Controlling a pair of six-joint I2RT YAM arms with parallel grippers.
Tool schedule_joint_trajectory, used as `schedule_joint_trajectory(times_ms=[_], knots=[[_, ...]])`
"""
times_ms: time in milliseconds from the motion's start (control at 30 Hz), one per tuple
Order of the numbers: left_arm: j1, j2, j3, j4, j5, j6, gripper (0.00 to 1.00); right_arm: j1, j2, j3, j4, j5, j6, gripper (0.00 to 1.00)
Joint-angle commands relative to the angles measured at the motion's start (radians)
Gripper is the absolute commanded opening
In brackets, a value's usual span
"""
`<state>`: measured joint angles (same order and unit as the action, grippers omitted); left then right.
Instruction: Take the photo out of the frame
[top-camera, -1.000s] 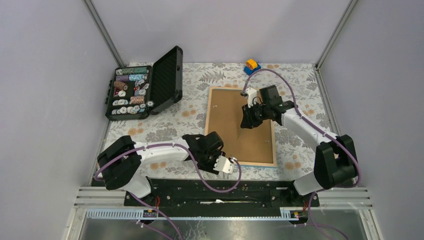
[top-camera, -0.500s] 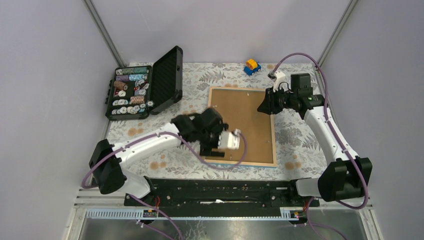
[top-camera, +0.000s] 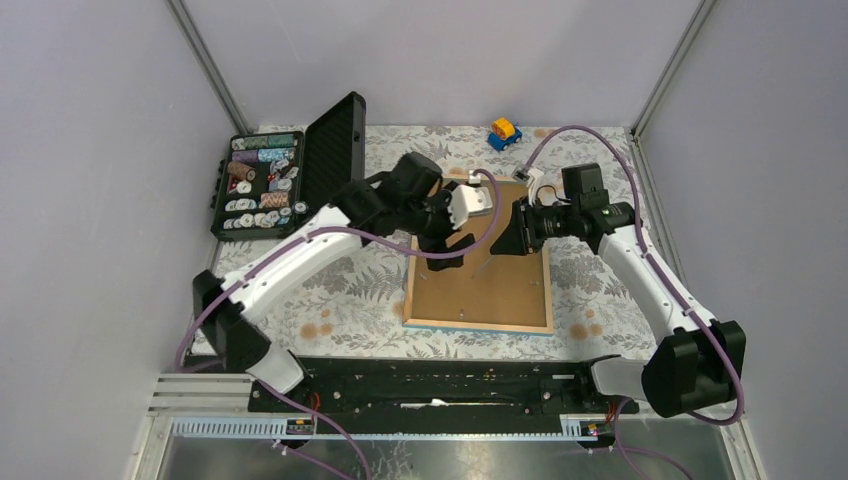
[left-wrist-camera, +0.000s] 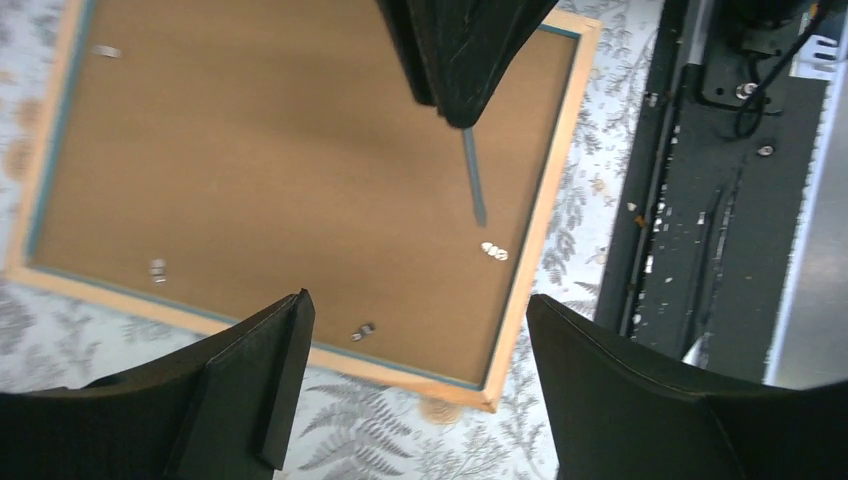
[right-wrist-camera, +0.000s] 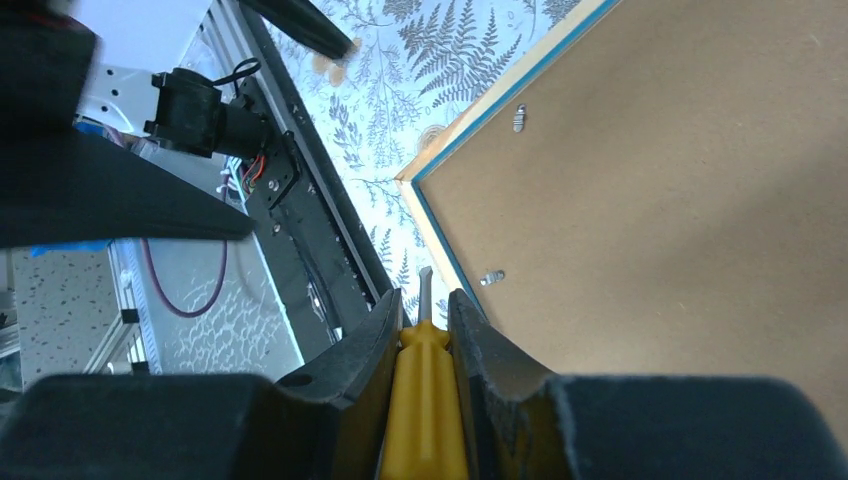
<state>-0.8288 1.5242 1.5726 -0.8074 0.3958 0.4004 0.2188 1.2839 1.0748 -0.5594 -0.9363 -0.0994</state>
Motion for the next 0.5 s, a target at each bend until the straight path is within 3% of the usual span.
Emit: schedule_joint_trajectory(times_ms=[0, 267, 467], knots=[[-0.045, 0.077, 0.025, 0.03, 0.079, -0.123, 0.83, 0.046, -0.022, 0.009, 0.034, -0.046, 0.019, 0.0], [-0.059, 0.147, -0.009, 0.09, 0.107, -0.236, 0.7, 0.076, 0.027, 0.028, 0.065, -0.074, 0.058, 0.0], [-0.059, 0.15, -0.034, 0.128, 0.075, -0.26, 0.49, 0.076, 0.068, 0.047, 0.076, -0.119, 0.086, 0.0]])
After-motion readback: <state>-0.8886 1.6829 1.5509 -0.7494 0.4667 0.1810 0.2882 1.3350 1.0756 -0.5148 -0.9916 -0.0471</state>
